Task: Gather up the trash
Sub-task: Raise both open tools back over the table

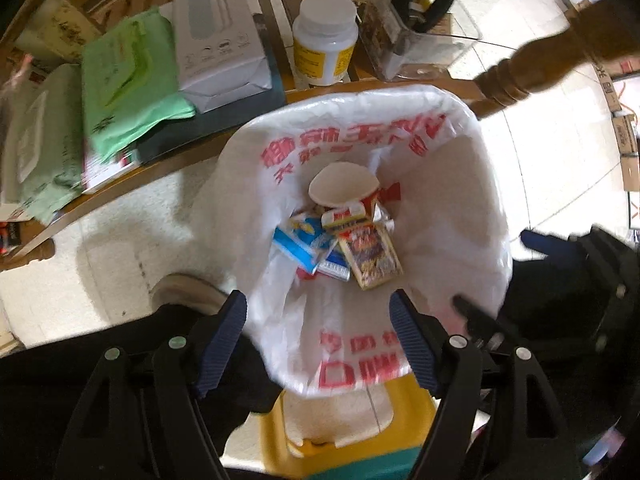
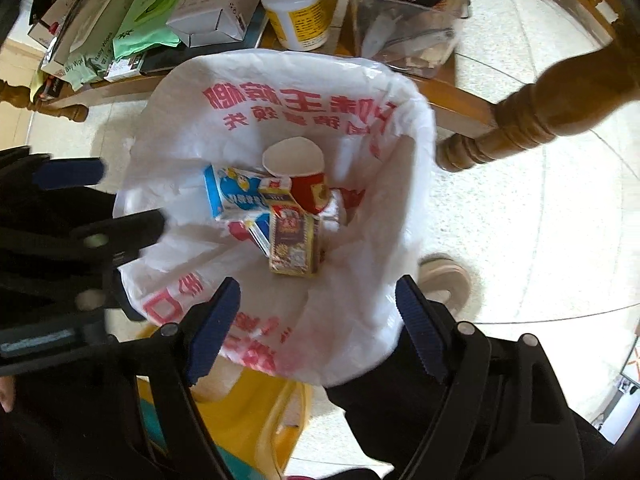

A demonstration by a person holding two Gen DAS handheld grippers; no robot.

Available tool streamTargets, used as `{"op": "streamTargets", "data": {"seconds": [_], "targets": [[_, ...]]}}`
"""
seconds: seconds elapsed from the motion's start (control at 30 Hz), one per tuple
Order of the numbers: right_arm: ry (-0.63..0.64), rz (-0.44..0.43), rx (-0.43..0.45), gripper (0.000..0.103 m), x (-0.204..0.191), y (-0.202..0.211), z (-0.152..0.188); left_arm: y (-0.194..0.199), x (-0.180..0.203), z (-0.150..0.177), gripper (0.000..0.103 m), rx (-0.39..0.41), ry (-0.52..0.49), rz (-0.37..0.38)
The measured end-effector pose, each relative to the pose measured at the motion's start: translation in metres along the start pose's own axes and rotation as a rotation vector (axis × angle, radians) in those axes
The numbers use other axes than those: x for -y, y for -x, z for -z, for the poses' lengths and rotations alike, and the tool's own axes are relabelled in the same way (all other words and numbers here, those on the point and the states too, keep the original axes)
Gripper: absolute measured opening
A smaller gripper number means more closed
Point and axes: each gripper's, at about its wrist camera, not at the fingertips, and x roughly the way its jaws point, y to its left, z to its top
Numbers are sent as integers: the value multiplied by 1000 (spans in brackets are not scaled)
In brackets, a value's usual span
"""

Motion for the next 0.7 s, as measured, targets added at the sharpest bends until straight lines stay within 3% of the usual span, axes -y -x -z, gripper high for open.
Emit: {"op": "streamTargets", "data": {"seconds": [0.17, 0.23, 0.3, 0.4, 0.6, 0.7], "targets": [[55, -41, 53, 78, -3, 65, 31, 57, -4, 42, 73, 38, -13, 30], [76, -96, 80, 82, -3, 103, 44, 92, -5, 56, 80, 61, -22, 43], [101, -131, 125, 85, -1, 146, 53, 140, -3, 66, 82, 133, -42, 12], [147, -117, 218, 87, -1, 211, 59, 199, 3, 72, 91, 221, -72, -62], [176, -77, 405, 94, 16, 330, 51, 324, 14, 63, 93, 289, -86, 35], [189, -48, 492, 94, 24, 388, 42, 373, 20, 58, 95, 363, -93, -12]]}}
